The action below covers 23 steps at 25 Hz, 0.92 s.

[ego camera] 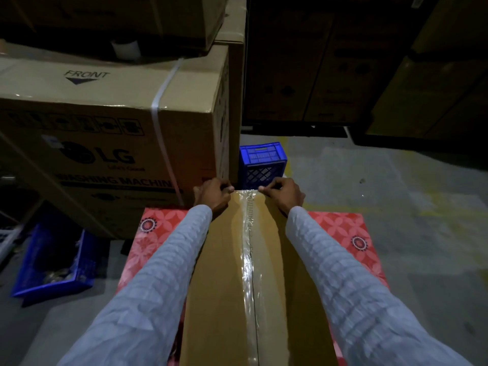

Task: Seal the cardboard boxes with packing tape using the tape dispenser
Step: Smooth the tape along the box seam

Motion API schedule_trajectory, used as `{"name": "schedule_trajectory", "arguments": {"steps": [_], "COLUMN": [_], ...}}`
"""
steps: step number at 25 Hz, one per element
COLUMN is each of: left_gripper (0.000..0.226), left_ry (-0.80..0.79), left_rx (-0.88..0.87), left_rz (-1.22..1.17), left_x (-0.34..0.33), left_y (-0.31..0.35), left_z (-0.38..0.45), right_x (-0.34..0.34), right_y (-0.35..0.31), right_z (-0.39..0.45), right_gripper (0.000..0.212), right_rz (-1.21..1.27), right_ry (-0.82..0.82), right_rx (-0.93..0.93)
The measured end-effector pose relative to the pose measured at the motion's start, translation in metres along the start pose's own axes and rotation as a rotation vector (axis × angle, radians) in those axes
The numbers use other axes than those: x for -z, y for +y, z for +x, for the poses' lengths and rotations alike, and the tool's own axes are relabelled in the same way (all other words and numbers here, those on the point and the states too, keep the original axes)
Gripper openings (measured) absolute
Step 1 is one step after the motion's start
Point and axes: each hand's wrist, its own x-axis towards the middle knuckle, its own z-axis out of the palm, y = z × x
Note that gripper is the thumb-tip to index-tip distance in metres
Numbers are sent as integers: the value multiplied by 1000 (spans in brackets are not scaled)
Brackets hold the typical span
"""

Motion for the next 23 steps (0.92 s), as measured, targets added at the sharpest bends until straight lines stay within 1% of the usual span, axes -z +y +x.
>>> {"name": "schedule_trajectory", "arguments": {"steps": [1, 2, 3, 4, 6, 7, 8, 10, 11, 13, 15, 17, 20, 23], "left_gripper": [25, 23, 20, 18, 10, 8, 6, 7, 12, 24, 23, 25, 34, 32], "left_ry": [-60, -122, -152, -109, 103, 172, 205, 213, 206, 178, 157, 200, 227, 207], "left_rx": [6, 6, 11, 18, 50, 56, 57, 59, 63, 35, -24, -100, -148, -164], "left_rz": [-48, -132, -243, -328, -373, -360, -331, -265, -198, 37, 158, 203, 233, 236], "left_x": [7, 15, 20, 22, 17, 11, 7, 1, 0, -1, -3, -7, -11, -18], "left_y": [-5, -11, -17, -22, -26, -26, -25, -26, -26, -21, -18, -22, -30, -25], "left_z": [0, -1, -1, -3, -9, -11, -10, -3, -1, 0, -9, -30, -65, -113], "right_x": [0, 0, -1, -2, -2, -3, -3, -7, -10, -14, -21, -24, -25, -21], "right_y": [-3, -6, -7, -8, -8, -9, -11, -18, -22, -26, -16, 0, 18, 29], "right_z": [-2, -5, -9, -13, -18, -20, -19, -17, -15, -16, -26, -43, -70, -104], "right_gripper": [25, 20, 12, 5, 9, 12, 18, 27, 29, 27, 24, 29, 35, 33], "right_rz": [-18, -33, -35, -32, -19, -23, -24, -43, -80, -123, -134, -114, -143, -206], "right_ry": [-1, 7, 15, 14, 6, -2, -8, 3, 25, 36, -1, -11, -8, -50], "right_rx": [50, 112, 178, 228, 254, 227, 190, 139, 141, 151, 208, 308, 398, 462]}}
